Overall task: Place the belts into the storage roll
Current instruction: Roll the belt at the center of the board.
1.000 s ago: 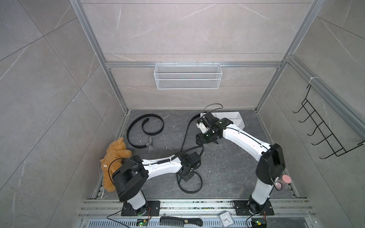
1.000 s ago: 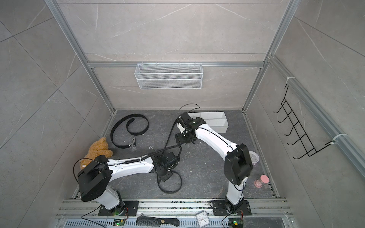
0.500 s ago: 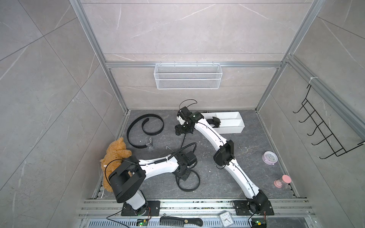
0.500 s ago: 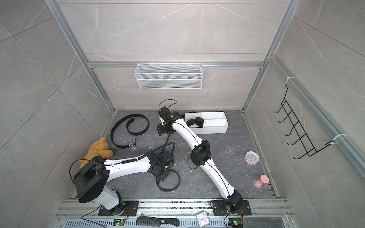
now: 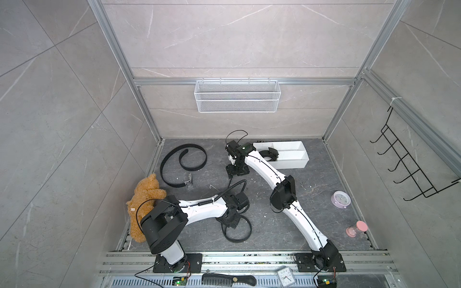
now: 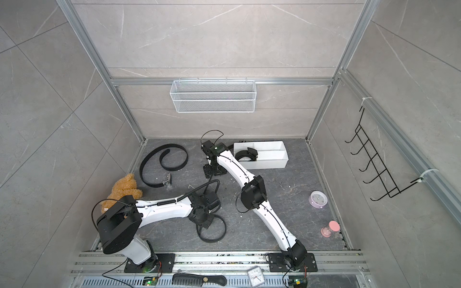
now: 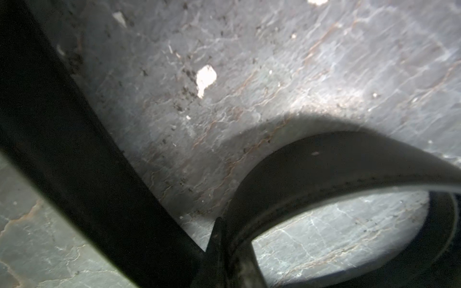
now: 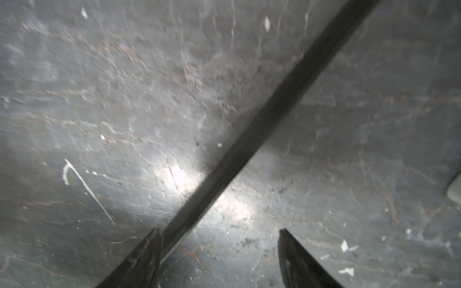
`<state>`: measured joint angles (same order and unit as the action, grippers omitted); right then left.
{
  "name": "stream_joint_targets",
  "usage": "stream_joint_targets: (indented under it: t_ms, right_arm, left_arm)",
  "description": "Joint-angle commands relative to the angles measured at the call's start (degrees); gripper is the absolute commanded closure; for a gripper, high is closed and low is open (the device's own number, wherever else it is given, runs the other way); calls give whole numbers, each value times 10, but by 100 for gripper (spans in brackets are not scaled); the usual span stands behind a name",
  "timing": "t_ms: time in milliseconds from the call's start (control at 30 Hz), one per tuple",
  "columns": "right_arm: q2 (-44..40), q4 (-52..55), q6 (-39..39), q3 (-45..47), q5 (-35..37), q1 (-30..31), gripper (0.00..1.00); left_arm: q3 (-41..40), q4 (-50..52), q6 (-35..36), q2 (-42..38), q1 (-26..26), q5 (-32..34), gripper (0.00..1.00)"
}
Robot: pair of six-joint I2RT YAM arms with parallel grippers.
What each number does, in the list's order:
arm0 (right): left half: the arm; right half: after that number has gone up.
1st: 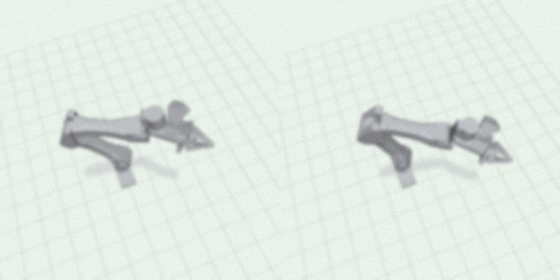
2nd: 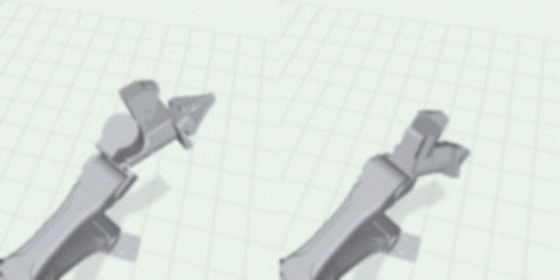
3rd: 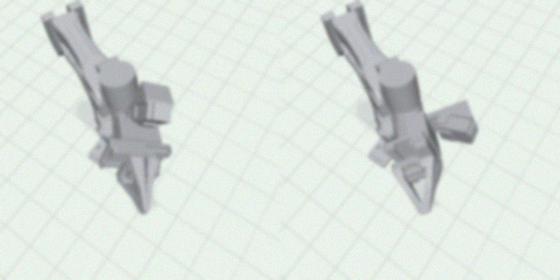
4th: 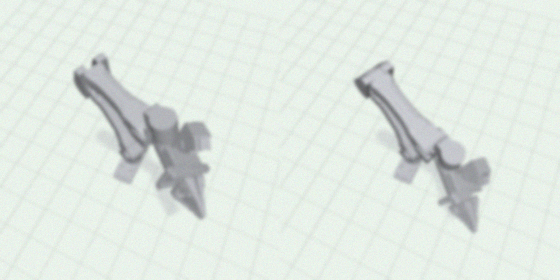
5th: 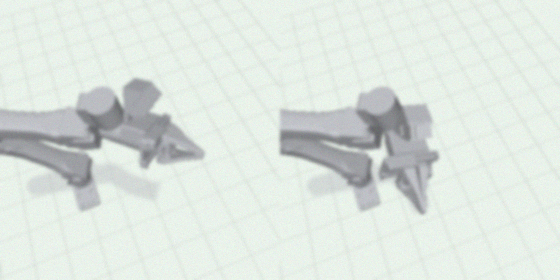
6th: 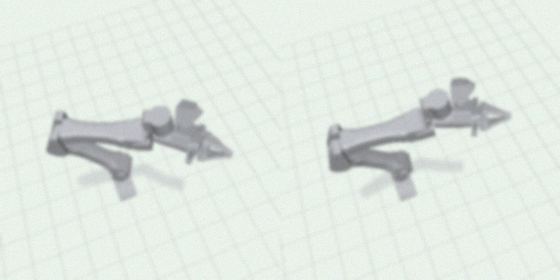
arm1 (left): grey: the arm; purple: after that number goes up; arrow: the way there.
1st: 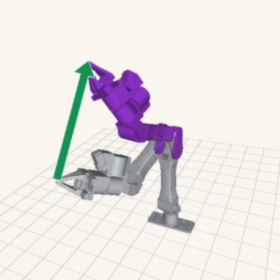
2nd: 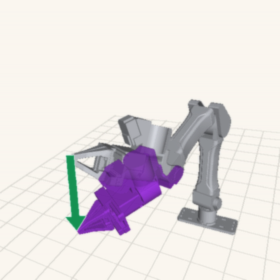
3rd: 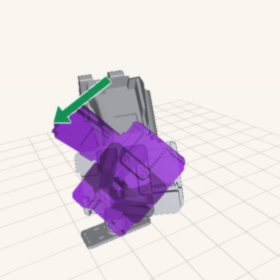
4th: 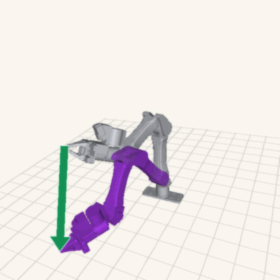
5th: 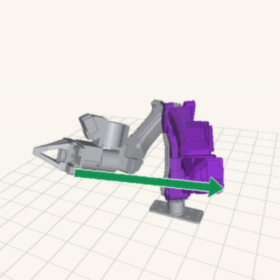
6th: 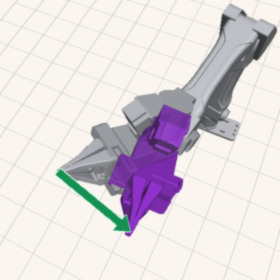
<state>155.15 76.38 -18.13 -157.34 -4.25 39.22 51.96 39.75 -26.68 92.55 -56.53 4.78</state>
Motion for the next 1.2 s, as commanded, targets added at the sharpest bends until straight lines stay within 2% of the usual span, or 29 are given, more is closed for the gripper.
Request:
stream_joint_targets:
  t_ms: [0,233,433,600,667,767,867,933,1067,1167]
  right_arm:
    - [-15,-35,-17,14,8,-1,27]
    - [72,11,-16,-132,-2,-2,28]
    - [48,-58,-34,-40,-7,-4,28]
    - [72,-27,-26,-49,8,-5,31]
    - [76,-31,-26,-40,13,-5,39]
    - [79,-24,-29,-31,32,-5,73]
    - [66,-4,-17,-13,57,-1,100]
    - [32,-14,-9,36,70,6,100]
    - [-106,-120,-25,247,60,10,100]
    - [-172,-158,-40,349,40,8,100]
  left_arm:
    - [-40,27,-37,-3,3,-27,100]
    - [-57,22,-53,0,3,-35,100]
    - [-64,24,-64,-10,3,-34,100]
    - [-64,25,-69,-6,3,-32,100]
    - [-64,26,-71,-5,3,-30,100]
    - [-58,38,-88,-1,3,-13,100]
    - [-43,75,-140,10,8,32,100]
    - [-41,97,-177,16,18,53,100]
    - [-55,98,-237,7,52,64,100]
    - [-73,85,-262,-7,76,56,100]
